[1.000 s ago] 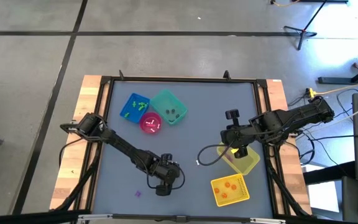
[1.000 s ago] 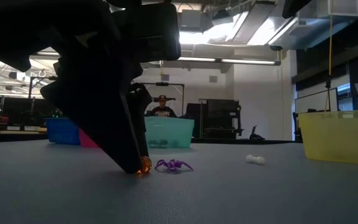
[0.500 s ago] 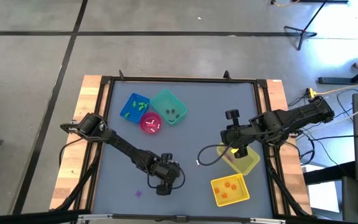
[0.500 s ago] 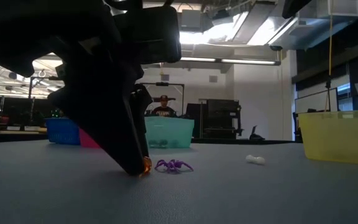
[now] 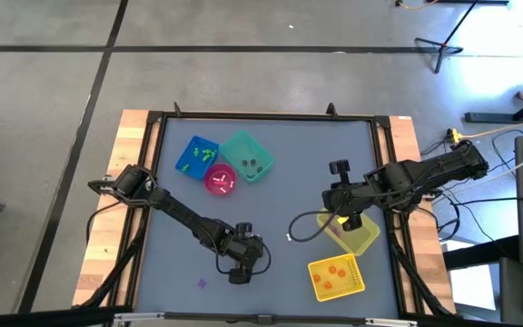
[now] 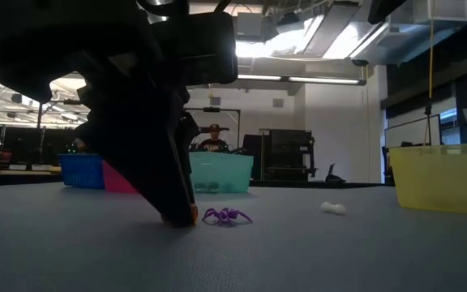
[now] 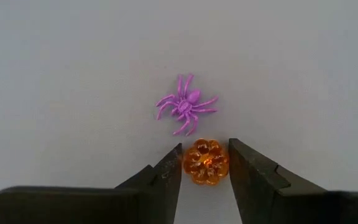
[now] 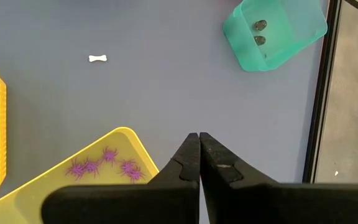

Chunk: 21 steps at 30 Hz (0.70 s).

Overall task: Sort Halloween decoration
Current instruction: Put the orange pumpkin toy into the yellow bin

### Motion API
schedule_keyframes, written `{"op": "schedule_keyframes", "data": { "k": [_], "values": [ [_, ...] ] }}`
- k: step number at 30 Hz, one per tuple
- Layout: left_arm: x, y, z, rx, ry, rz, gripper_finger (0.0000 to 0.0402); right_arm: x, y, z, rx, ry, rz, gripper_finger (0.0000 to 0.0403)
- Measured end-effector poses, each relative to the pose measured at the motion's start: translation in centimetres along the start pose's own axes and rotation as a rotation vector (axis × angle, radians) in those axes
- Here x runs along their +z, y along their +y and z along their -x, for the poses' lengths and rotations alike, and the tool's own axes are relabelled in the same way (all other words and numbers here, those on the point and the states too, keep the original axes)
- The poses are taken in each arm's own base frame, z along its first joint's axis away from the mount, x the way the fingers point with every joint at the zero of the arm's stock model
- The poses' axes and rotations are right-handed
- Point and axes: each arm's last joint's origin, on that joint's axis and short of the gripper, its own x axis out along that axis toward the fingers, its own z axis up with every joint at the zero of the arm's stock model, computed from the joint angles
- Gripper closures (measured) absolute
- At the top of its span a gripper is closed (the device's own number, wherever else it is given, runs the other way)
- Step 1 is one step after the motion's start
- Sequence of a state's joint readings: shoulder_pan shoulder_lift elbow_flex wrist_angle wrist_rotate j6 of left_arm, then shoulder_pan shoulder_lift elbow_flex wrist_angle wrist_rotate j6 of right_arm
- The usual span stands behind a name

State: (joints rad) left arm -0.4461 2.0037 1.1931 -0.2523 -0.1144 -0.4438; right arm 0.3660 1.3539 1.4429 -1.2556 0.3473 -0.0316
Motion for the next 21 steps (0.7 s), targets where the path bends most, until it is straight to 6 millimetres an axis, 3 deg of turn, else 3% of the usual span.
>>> {"op": "schedule_keyframes", "data": {
  "k": [15, 21],
  "values": [
    [0.4, 0.4, 1.0, 0.002, -0.002, 0.01, 0.031, 0.0, 0.0, 0.0, 0.0, 0.003, 0.001, 0.0402],
    [2.5, 0.3, 1.9, -0.013, -0.038, 0.024, 0.031, 0.0, 0.0, 0.0, 0.0, 0.003, 0.001, 0.0402]
  ]
}}
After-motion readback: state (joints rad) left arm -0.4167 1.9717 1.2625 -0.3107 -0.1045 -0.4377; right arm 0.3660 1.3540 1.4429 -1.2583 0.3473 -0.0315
